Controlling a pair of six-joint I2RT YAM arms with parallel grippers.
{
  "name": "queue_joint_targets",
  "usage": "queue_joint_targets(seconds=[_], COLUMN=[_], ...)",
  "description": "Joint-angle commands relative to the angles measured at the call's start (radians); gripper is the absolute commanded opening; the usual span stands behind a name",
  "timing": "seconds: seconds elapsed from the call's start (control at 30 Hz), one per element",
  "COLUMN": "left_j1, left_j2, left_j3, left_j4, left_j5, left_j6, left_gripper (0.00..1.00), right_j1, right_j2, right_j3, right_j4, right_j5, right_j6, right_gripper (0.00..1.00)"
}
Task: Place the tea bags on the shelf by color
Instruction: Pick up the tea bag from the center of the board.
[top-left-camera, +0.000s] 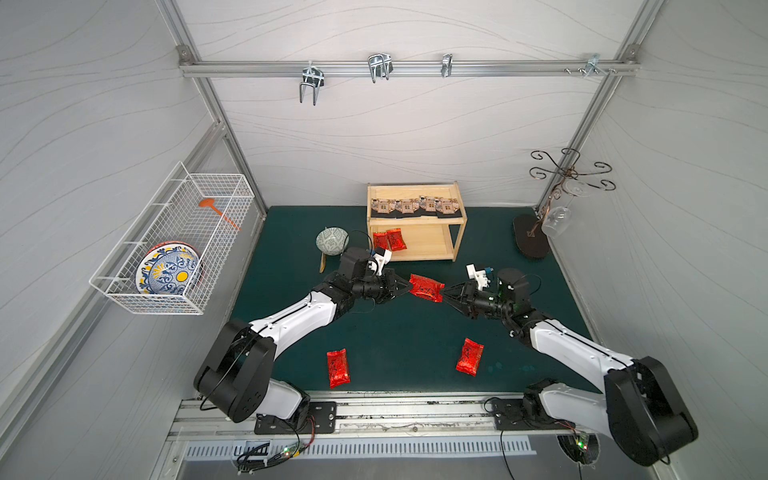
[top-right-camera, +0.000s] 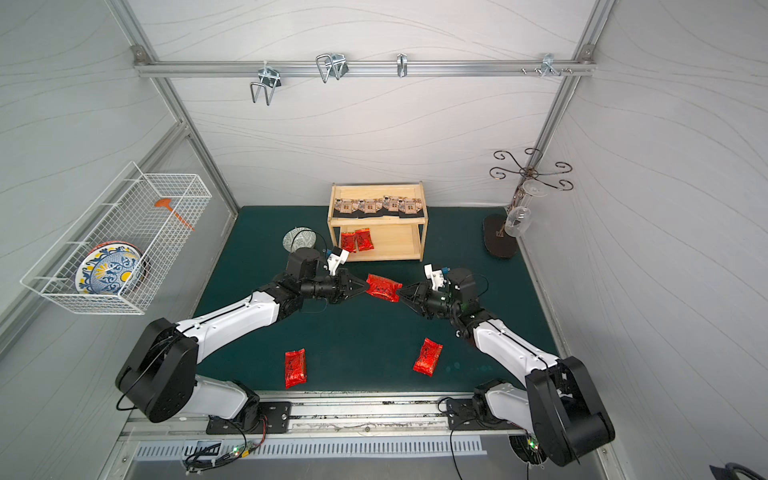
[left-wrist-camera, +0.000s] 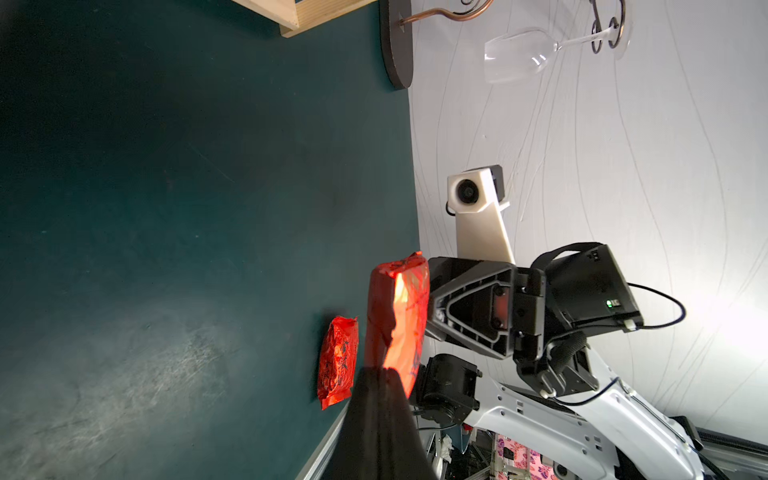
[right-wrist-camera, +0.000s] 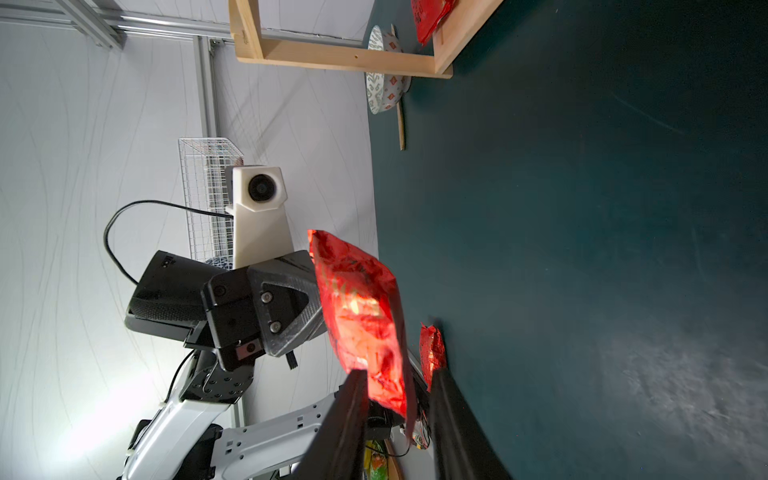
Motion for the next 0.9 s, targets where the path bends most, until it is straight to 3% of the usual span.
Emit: queue_joint_targets(seconds=[0.0, 0.27, 0.43, 0.47, 0.53, 0.57, 0.7, 0.87], left_j1=[0.005, 0.005, 0.008, 0.011, 0.028, 0.040, 0.110, 0.181], left_j2=[-0.026, -0.035, -0.044, -0.049, -0.065, -0.077, -0.152, -0.231], left_j3=[-0.001, -0.010, 0.015, 0.028, 0.052, 0.059, 0.092, 0.107], left_j4=[0.074, 0.084, 0.009, -0.031, -0.112, -0.152, -0.378, -0.629], left_j5=[0.022, 0.024, 0.010, 0.003, -0.012, -0.020, -0.092, -0.235], left_j6=[-0.022, -0.024, 0.014, 0.033, 0.073, 0.091, 0.214, 0.326], left_gripper=[0.00, 0.00, 0.00, 0.07, 0.43, 0.51, 0.59, 0.60], right_j1=[-0.005, -0.006, -0.008, -0.006, -0.006, -0.004, 0.056, 0.213], right_j2=[0.011, 0.016, 0.016, 0.018, 0.021, 0.025, 0.061, 0.164], right_j3=[-0.007, 0.001, 0.011, 0.016, 0.038, 0.048, 0.105, 0.186], right_j4=[0.070, 0.082, 0.017, 0.002, -0.044, -0.063, -0.086, -0.059], right_j5=[-0.027, -0.031, -0.011, -0.003, 0.035, 0.063, 0.265, 0.666], right_j6=[0.023, 0.024, -0.015, -0.024, -0.037, -0.039, 0.000, 0.095], right_gripper=[0.24, 0.00, 0.00, 0.00, 0.00, 0.00, 0.00, 0.00])
